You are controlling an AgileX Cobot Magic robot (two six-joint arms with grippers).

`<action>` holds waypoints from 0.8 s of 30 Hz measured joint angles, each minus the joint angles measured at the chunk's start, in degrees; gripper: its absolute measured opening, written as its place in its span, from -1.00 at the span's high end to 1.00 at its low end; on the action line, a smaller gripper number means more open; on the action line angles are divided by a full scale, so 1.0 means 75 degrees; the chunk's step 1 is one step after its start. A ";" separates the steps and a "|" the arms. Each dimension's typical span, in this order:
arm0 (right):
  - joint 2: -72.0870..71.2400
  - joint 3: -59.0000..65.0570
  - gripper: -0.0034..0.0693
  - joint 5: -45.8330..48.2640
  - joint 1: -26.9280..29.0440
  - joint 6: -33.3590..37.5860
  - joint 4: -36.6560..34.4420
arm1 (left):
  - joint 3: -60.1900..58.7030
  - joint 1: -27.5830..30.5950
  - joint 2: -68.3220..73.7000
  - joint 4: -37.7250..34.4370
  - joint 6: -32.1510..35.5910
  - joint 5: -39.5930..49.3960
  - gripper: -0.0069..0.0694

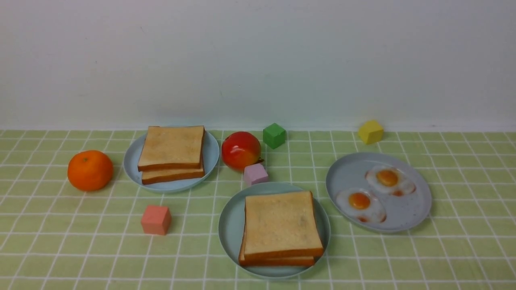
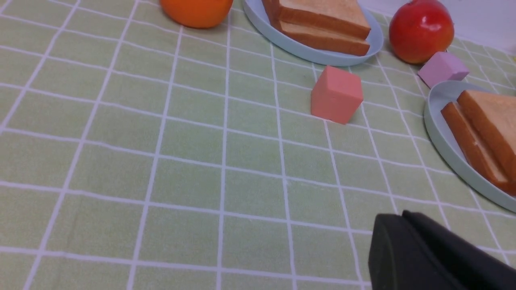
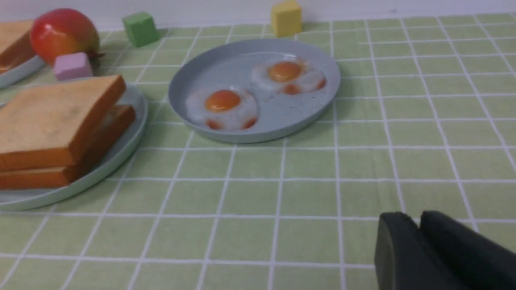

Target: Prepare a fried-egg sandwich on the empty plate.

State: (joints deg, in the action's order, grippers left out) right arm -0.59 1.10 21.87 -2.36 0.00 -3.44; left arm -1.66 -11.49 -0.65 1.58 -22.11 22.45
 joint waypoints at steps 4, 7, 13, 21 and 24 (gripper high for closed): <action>-0.0008 -0.0007 0.62 0.0015 0.0329 0.0000 0.0026 | 0.0000 0.0000 0.0000 0.0000 0.0000 0.0000 0.76; -0.0008 -0.0007 0.62 0.0022 0.0330 0.0000 0.0026 | 0.0000 0.0000 0.0000 0.0000 0.0000 0.0000 0.76; -0.0008 -0.0007 0.62 0.0022 0.0330 0.0000 0.0026 | 0.0000 0.0000 0.0000 0.0000 0.0000 0.0000 0.74; -0.0008 -0.0007 0.61 0.0022 0.0330 0.0000 0.0026 | 0.0000 0.0000 0.0000 0.0000 0.0000 0.0000 0.72; -0.0008 -0.0007 0.59 0.0022 0.0330 0.0000 0.0026 | 0.0000 0.0000 0.0000 0.0000 0.0000 0.0000 0.72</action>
State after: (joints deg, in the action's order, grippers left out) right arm -0.65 1.05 22.04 0.11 0.00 -3.24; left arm -1.66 -11.49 -0.65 1.58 -22.11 22.45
